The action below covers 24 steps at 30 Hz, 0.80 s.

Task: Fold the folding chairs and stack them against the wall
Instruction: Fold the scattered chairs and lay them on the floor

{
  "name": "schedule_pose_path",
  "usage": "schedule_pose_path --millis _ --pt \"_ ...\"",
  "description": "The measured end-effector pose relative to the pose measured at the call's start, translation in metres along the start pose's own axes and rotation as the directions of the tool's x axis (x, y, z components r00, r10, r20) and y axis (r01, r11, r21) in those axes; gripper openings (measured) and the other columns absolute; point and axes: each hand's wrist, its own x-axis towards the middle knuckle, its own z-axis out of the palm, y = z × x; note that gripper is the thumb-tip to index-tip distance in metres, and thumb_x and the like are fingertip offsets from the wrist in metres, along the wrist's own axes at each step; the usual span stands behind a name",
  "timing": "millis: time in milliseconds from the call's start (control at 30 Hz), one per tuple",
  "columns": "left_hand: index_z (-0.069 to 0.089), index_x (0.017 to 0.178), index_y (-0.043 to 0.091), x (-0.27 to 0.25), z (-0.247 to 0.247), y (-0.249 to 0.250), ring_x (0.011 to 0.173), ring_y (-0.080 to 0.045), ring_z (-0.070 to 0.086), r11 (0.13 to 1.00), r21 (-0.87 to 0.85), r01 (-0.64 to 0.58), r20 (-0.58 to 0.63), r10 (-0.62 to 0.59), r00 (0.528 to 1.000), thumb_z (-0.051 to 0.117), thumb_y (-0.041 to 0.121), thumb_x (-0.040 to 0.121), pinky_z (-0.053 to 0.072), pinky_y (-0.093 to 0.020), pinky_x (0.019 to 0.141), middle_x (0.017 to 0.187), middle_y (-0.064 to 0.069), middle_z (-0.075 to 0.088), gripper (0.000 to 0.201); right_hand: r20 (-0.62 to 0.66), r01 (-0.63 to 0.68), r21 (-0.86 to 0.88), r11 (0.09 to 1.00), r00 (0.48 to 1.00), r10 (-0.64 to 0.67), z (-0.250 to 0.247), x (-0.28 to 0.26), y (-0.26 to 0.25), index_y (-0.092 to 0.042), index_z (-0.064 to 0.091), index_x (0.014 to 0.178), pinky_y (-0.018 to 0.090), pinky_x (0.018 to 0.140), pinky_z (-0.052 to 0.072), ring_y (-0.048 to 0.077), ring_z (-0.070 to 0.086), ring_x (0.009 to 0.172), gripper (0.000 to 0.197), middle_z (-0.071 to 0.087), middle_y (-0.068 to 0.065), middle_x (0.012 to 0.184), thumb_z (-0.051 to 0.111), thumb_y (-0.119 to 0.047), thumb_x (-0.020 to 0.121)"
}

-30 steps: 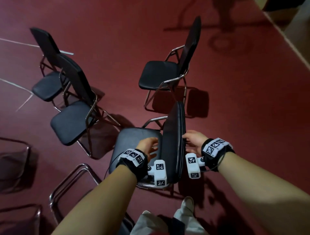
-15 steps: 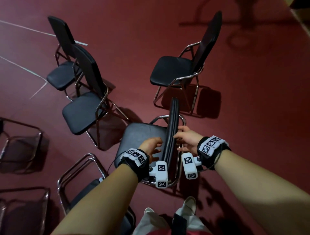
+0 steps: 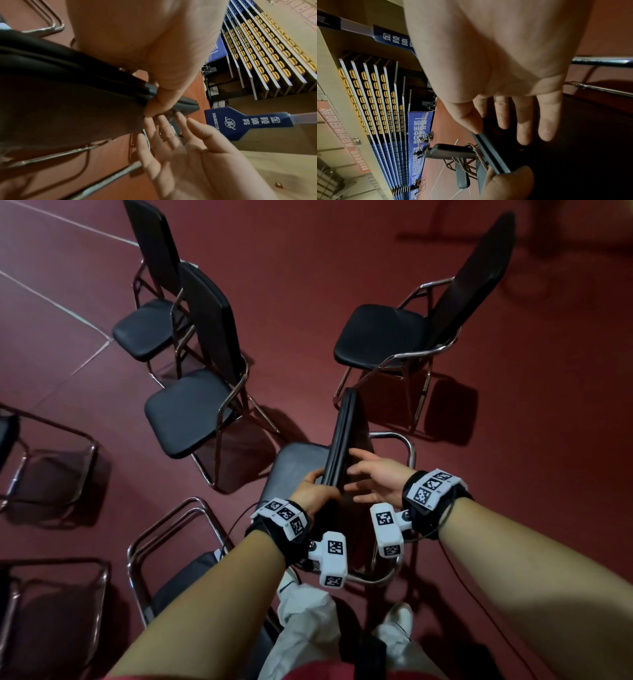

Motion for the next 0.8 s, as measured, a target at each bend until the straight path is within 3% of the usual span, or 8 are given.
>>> schedule_pose_path --millis 167,267,367,467,567,667,800 --pt "0.049 0.135 0.021 0.032 -0.058 0.002 0.073 -0.027 0.066 0.999 0.039 -0.014 -0.027 0.015 1.0 0.067 -0.002 0.083 0.056 -0.036 0.068 0.093 -0.015 0.069 0.06 -0.005 -0.024 0.024 0.999 1.0 0.024 0.05 0.034 -0.013 -0.037 0.045 0.143 0.043 0.092 0.053 0.03 0.066 0.105 0.053 0.056 0.003 0.125 0.052 -0.01 0.097" --pt "0.048 0.138 0.022 0.055 -0.102 0.001 0.076 -0.027 0.067 0.998 0.062 0.004 -0.027 -0.002 1.0 0.067 0.002 0.083 0.057 -0.037 0.072 0.096 -0.013 0.069 0.062 -0.035 -0.048 0.048 0.998 0.998 0.05 0.09 0.062 -0.021 -0.036 0.048 0.141 0.042 0.094 0.053 0.028 0.066 0.104 0.051 0.056 0.004 0.13 0.053 -0.01 0.096" --pt "0.051 0.133 0.02 0.08 -0.144 -0.002 0.082 -0.029 0.068 0.998 0.062 0.023 -0.035 -0.021 0.999 0.065 0.003 0.083 0.059 -0.038 0.077 0.099 -0.012 0.07 0.055 -0.084 -0.079 0.051 0.996 0.993 0.083 0.126 0.093 -0.022 -0.03 0.05 0.14 0.038 0.08 0.056 0.025 0.066 0.104 0.05 0.059 0.005 0.129 0.055 -0.01 0.095" --pt "0.051 0.132 0.024 0.105 -0.18 -0.009 0.088 -0.029 0.069 0.997 0.059 0.05 -0.049 -0.048 0.998 0.065 0.008 0.082 0.059 -0.039 0.082 0.105 -0.011 0.07 0.055 -0.141 -0.126 0.073 0.989 0.981 0.135 0.153 0.122 -0.013 -0.029 0.05 0.141 0.037 0.076 0.055 0.026 0.065 0.105 0.05 0.057 0.005 0.132 0.054 -0.01 0.095" --pt "0.053 0.13 0.024 0.133 -0.211 -0.019 0.095 -0.033 0.069 0.994 0.064 0.089 -0.084 -0.084 0.993 0.067 0.011 0.081 0.058 -0.048 0.089 0.106 -0.01 0.069 0.053 -0.172 -0.197 0.113 0.974 0.962 0.214 0.171 0.15 0.003 -0.029 0.045 0.144 0.042 0.086 0.054 0.033 0.06 0.114 0.052 0.052 0.006 0.139 0.051 -0.008 0.097" --pt "0.051 0.115 0.028 0.153 -0.236 -0.025 0.092 -0.031 0.067 0.99 0.07 0.121 -0.11 -0.113 0.987 0.064 0.011 0.085 0.058 -0.046 0.089 0.098 -0.007 0.067 0.037 -0.178 -0.271 0.14 0.953 0.939 0.293 0.183 0.178 0.018 -0.03 0.039 0.149 0.049 0.102 0.046 0.039 0.049 0.129 0.056 0.044 0.007 0.147 0.048 -0.008 0.099" --pt "0.05 0.113 0.031 0.189 -0.269 -0.042 0.089 -0.026 0.066 0.985 0.105 0.14 -0.162 -0.122 0.979 0.061 0.019 0.087 0.057 -0.037 0.083 0.099 -0.005 0.067 0.03 -0.198 -0.324 0.116 0.939 0.919 0.341 0.198 0.223 0.029 -0.032 0.037 0.15 0.048 0.099 0.046 0.034 0.046 0.131 0.057 0.043 0.007 0.145 0.048 -0.009 0.099"
